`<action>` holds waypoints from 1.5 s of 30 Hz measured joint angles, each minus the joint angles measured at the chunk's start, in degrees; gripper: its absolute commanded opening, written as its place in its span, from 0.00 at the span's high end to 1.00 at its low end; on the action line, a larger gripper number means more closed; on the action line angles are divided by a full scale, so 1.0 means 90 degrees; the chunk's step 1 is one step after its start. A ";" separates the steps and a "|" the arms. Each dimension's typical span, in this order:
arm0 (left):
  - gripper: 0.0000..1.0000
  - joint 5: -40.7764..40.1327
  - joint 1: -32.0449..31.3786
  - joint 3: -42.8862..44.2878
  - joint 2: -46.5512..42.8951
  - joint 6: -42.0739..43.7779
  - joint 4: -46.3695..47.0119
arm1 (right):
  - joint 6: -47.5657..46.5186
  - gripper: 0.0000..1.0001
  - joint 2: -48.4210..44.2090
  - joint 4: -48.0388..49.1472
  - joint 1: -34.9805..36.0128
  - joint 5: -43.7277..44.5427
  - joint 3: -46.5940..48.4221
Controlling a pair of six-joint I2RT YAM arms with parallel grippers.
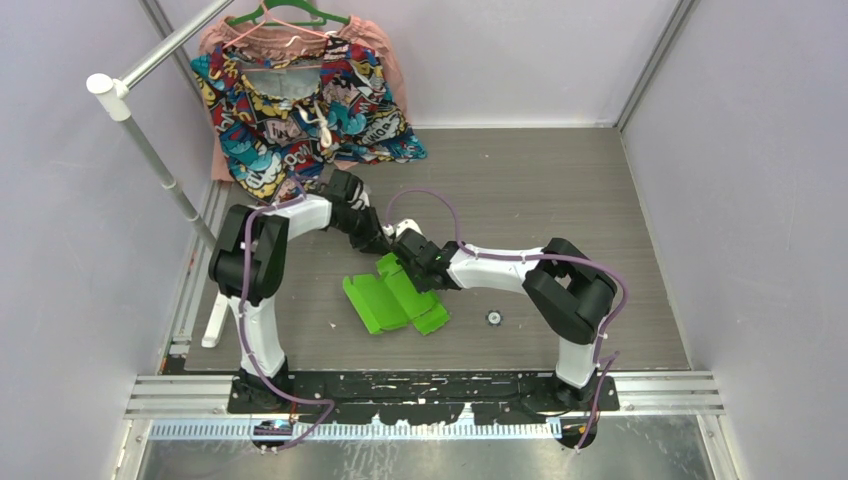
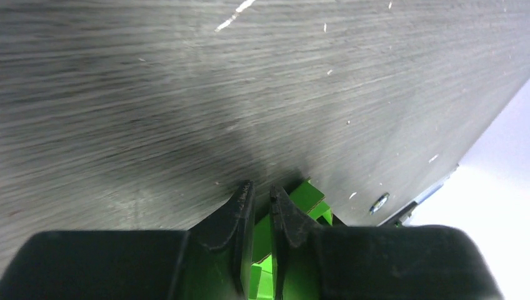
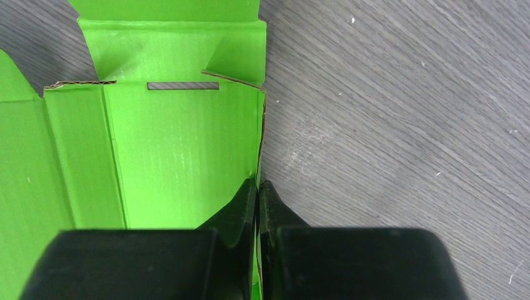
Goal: Fold the paper box
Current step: Fold the paper box at the center of the board.
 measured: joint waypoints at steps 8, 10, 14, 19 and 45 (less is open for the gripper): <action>0.88 0.0597 -0.0063 -0.0163 0.0058 0.0143 0.0053 | 0.0005 0.99 0.0005 0.0032 -0.0027 -0.0177 0.0002; 0.89 0.0673 -0.0075 -0.0214 0.0058 0.0163 0.0066 | 0.0005 0.99 0.0005 0.0024 -0.0046 -0.0223 0.0012; 0.90 0.0792 -0.0083 -0.0340 0.0027 0.0165 0.0129 | 0.0007 0.99 0.0029 -0.0010 -0.0114 -0.0311 0.0058; 0.91 0.0777 -0.0085 -0.0556 -0.0141 0.0180 0.0131 | 0.0015 0.99 0.0053 -0.0051 -0.0197 -0.0413 0.0104; 0.73 0.1086 -0.0287 -0.0682 -0.0556 0.0520 0.0090 | 0.0102 0.99 0.0199 -0.0287 -0.0350 -0.0663 0.0362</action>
